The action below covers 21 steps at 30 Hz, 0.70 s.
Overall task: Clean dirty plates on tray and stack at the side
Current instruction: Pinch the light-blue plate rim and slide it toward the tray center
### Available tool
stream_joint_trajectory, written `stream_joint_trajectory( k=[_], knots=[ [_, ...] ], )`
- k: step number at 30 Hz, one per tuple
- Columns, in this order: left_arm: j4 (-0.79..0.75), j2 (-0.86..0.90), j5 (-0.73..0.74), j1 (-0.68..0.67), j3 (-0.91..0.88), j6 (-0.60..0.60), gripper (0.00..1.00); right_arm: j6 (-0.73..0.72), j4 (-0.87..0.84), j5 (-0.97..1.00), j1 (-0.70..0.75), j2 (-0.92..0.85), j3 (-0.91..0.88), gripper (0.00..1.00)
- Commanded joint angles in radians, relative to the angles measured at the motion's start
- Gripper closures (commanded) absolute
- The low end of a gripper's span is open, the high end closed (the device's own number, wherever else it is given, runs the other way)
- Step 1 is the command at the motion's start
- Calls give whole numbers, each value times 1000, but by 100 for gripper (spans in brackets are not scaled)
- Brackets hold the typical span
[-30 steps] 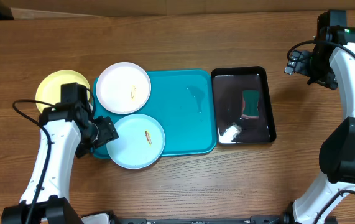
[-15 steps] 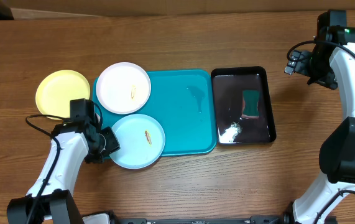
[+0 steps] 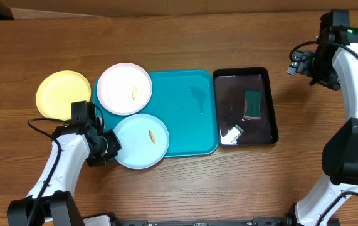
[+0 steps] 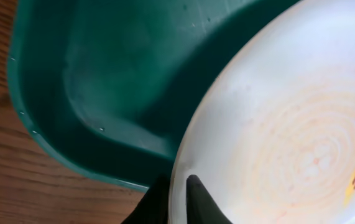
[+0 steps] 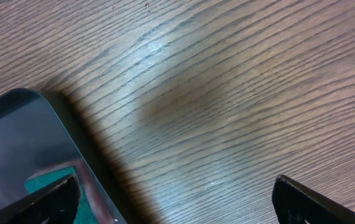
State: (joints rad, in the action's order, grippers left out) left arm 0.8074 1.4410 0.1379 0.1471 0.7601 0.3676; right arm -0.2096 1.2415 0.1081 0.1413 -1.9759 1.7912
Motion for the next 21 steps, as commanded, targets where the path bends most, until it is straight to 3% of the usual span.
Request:
stream_joint_trajectory(
  k=[1, 10, 21],
  knots=[
    [9, -6, 72, -4, -8, -9, 92, -8, -6, 3, -3, 3, 3, 0],
    [-5, -6, 317, -13, -8, -33, 96, -8, -6, 3, -3, 3, 3, 0],
    [-158, -6, 304, -220, -8, 184, 96, -8, -6, 3, -3, 3, 3, 0]
  ],
)
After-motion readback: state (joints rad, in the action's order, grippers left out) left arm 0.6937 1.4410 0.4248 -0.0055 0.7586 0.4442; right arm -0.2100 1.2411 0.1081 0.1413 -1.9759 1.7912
